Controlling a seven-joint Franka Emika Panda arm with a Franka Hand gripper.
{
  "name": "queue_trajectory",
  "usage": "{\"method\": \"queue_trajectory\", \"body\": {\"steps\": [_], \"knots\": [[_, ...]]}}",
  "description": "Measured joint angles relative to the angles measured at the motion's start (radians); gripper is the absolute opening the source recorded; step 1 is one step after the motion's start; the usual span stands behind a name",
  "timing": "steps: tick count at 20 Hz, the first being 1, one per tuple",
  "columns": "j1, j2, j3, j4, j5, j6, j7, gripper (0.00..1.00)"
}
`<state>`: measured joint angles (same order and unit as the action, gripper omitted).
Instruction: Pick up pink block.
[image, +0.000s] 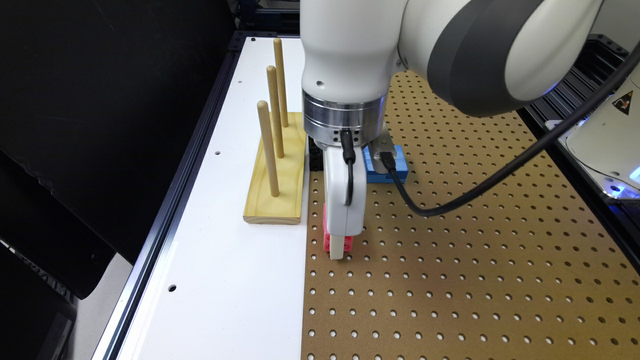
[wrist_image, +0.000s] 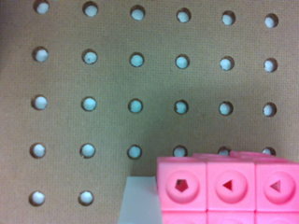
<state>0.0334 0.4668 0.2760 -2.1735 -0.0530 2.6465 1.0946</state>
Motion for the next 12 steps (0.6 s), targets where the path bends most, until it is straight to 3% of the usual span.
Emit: {"method": "queue_trajectory", "body": {"steps": [4,9,12], "knots": [[0.0,-0.028,0.001,-0.002,0.0,-0.015,0.001,0.0],[0.0,-0.135,0.009,-0.005,0.0019,-0.124,0.014,0.0],[0.0,-0.153,0.014,-0.01,0.0018,-0.139,0.021,0.0]]}}
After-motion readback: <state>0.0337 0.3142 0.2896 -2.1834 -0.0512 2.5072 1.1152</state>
